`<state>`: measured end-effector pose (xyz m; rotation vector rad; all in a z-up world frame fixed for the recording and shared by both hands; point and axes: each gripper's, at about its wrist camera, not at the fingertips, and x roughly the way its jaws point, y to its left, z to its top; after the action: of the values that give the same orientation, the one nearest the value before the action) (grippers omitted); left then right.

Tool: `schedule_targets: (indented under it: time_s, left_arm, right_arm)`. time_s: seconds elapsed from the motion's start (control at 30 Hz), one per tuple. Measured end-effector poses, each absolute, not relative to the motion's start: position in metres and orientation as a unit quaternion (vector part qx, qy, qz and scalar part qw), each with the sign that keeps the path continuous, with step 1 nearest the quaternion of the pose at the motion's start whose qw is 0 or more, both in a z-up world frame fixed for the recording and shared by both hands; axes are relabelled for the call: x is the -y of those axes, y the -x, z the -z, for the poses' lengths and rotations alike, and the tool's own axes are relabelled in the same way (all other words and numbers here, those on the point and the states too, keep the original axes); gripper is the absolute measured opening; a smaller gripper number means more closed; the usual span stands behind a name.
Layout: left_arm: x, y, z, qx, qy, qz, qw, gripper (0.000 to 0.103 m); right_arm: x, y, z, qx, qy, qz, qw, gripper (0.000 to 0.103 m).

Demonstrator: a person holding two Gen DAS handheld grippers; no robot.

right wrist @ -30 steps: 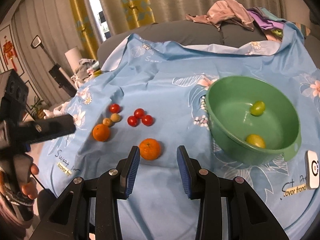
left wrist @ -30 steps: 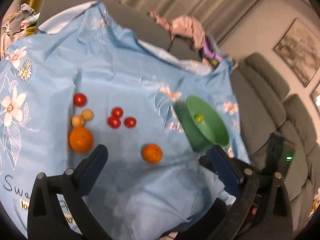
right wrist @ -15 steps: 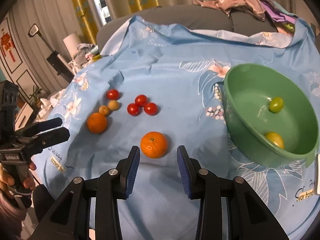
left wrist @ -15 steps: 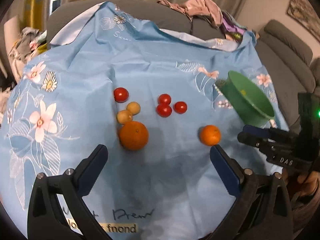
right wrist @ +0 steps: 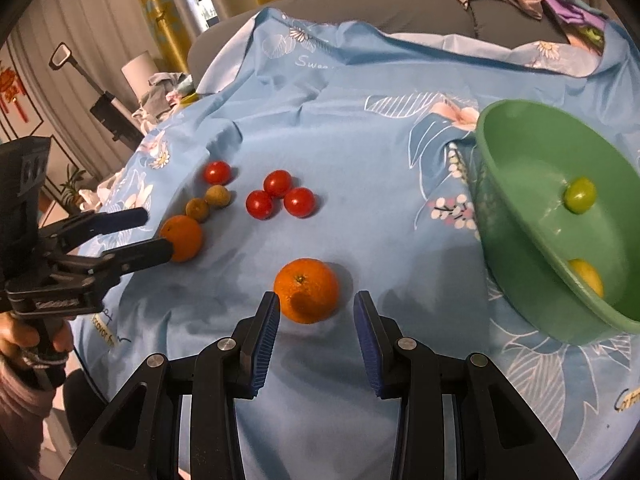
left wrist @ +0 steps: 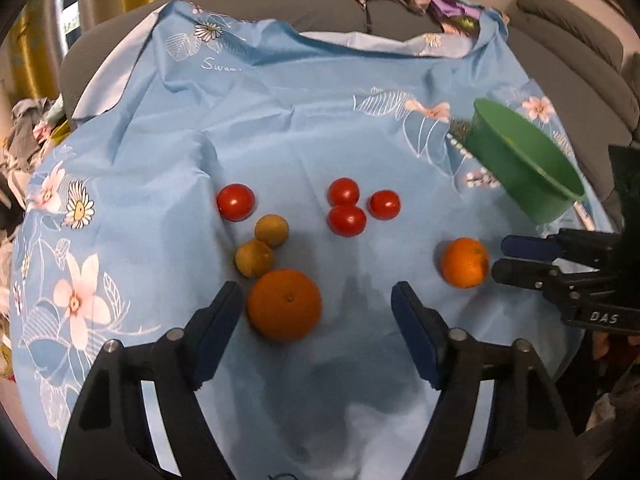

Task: Organize fruits
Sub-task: 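Grasp the large orange with the right tool while the left tool grasps the small orange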

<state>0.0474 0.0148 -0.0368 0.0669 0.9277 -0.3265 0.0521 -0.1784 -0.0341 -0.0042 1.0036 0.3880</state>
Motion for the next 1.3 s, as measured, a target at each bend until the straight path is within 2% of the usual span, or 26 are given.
schedule_targets:
  time_s: [0.1,0.3,0.37,0.43,0.77,0.93,1.3]
  left_arm:
    - [-0.011,-0.053,0.04,-0.451,-0.052,0.162,0.876,0.07]
    - [-0.009,-0.064,0.053,-0.47,-0.069,0.161,0.865,0.066]
    - [-0.007,-0.065,0.054,-0.472,-0.079,0.161,0.863,0.066]
    - [-0.006,-0.066,0.055,-0.474,-0.087,0.162,0.861,0.066]
    - [0.0,-0.075,0.064,-0.492,-0.123,0.141,0.85,0.045]
    - [-0.002,-0.074,0.064,-0.488,-0.114,0.138,0.854,0.045]
    - [0.005,-0.049,0.037,-0.477,-0.027,0.17,0.862,0.045]
  right_arm:
    - [0.176,-0.055,0.039,-0.483,0.001,-0.194,0.854,0.039]
    - [0.168,-0.063,0.047,-0.489,0.011,-0.2,0.849,0.039]
    - [0.165,-0.066,0.049,-0.49,0.014,-0.201,0.848,0.045]
    - [0.164,-0.069,0.052,-0.493,0.015,-0.203,0.846,0.045]
    - [0.169,-0.077,0.061,-0.495,-0.001,-0.213,0.842,0.045]
    - [0.171,-0.077,0.062,-0.491,-0.009,-0.219,0.843,0.045]
    - [0.178,-0.064,0.04,-0.47,-0.019,-0.22,0.855,0.044]
